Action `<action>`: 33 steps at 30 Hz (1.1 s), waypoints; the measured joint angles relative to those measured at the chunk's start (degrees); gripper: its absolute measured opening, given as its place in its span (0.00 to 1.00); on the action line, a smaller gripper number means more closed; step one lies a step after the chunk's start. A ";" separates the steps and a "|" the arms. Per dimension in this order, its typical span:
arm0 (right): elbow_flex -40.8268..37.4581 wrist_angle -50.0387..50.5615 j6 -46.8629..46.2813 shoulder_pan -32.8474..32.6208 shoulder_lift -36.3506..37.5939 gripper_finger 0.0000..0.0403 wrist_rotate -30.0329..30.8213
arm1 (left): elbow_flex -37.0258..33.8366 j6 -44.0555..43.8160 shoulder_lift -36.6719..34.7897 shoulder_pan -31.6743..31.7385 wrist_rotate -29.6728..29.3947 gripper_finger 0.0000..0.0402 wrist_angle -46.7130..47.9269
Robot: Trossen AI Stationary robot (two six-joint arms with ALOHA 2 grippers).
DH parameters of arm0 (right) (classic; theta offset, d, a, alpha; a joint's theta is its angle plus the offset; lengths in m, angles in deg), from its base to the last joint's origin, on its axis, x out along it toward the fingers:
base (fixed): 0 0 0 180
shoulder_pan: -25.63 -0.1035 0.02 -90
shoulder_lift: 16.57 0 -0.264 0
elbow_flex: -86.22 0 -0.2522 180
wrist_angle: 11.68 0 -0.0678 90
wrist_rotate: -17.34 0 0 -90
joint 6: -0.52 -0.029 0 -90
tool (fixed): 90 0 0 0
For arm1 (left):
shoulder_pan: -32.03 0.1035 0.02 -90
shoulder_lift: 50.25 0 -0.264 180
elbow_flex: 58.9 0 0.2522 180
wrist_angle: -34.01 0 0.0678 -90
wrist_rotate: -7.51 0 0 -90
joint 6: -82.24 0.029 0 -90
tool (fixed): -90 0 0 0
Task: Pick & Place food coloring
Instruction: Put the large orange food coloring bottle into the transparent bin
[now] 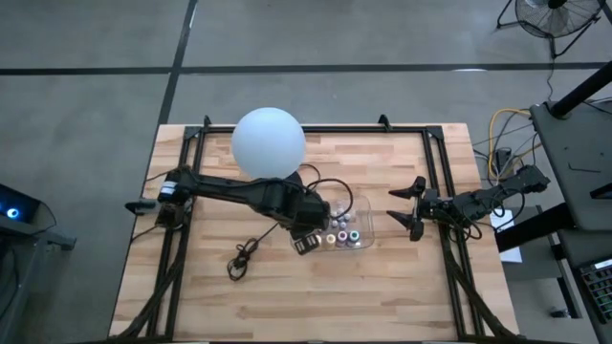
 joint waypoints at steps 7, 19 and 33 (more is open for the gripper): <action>-0.01 -0.01 0.00 0.00 -0.01 0.77 0.02 | -6.87 -1.52 -0.33 -0.62 -0.09 0.24 -4.62; 0.00 0.01 0.00 -0.04 -0.01 0.76 -0.01 | -13.64 -2.93 -0.44 -1.30 0.41 0.24 -10.88; -0.02 -0.01 0.00 -0.04 -0.01 0.75 0.02 | -19.99 -3.12 -0.52 -2.00 1.70 0.24 -17.64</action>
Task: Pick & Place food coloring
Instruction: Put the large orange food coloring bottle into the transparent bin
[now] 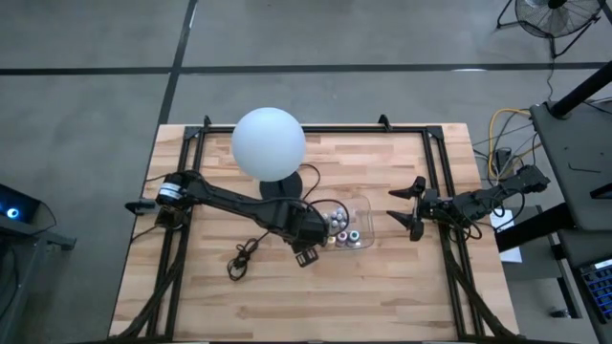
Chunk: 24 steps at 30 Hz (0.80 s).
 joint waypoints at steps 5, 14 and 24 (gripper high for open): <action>-0.01 0.02 0.00 0.02 0.00 0.74 0.00 | -1.92 0.51 -0.14 0.00 -0.09 0.24 -2.08; 0.02 0.01 0.00 0.06 0.00 0.77 -0.01 | -2.58 1.69 -0.20 -0.13 -0.28 0.24 -4.18; 0.02 0.00 0.00 0.04 0.00 0.75 -0.02 | -2.60 1.40 -0.11 -0.22 -2.17 0.24 -4.43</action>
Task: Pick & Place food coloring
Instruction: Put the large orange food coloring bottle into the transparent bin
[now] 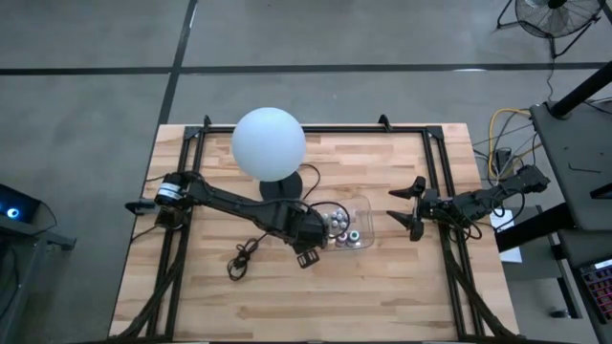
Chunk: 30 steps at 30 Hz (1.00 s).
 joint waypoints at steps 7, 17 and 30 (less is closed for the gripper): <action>0.00 0.00 0.01 0.00 0.00 0.74 0.02 | -0.07 -0.26 0.13 0.03 -0.61 0.24 -1.19; 0.00 0.01 0.00 0.00 0.00 0.76 0.02 | -0.11 -0.27 0.20 0.42 -0.63 0.24 -1.24; 0.00 0.02 0.00 -0.04 -0.02 0.75 0.02 | -2.97 -0.70 0.20 -0.04 -2.08 0.24 -4.90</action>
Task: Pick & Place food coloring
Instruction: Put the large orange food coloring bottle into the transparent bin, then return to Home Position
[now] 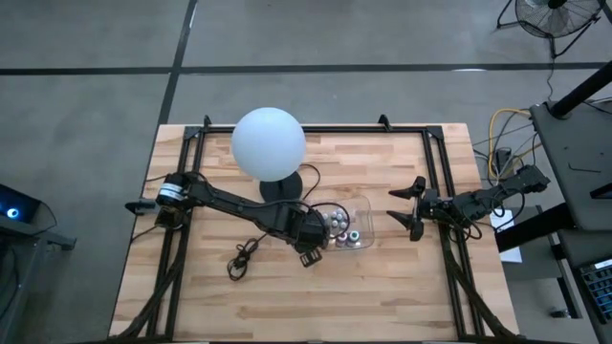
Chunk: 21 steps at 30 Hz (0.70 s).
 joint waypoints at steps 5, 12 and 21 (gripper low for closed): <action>0.00 -0.01 0.00 0.00 0.00 0.74 -0.02 | 0.18 -0.26 -0.03 -0.09 0.45 0.29 -0.23; -0.02 0.00 0.00 0.00 0.00 0.76 0.00 | 0.30 -0.97 -0.24 -0.07 0.58 0.38 0.35; -0.02 -0.02 0.00 0.02 0.00 0.77 0.00 | 0.37 -0.09 -2.44 -0.11 1.18 0.59 1.42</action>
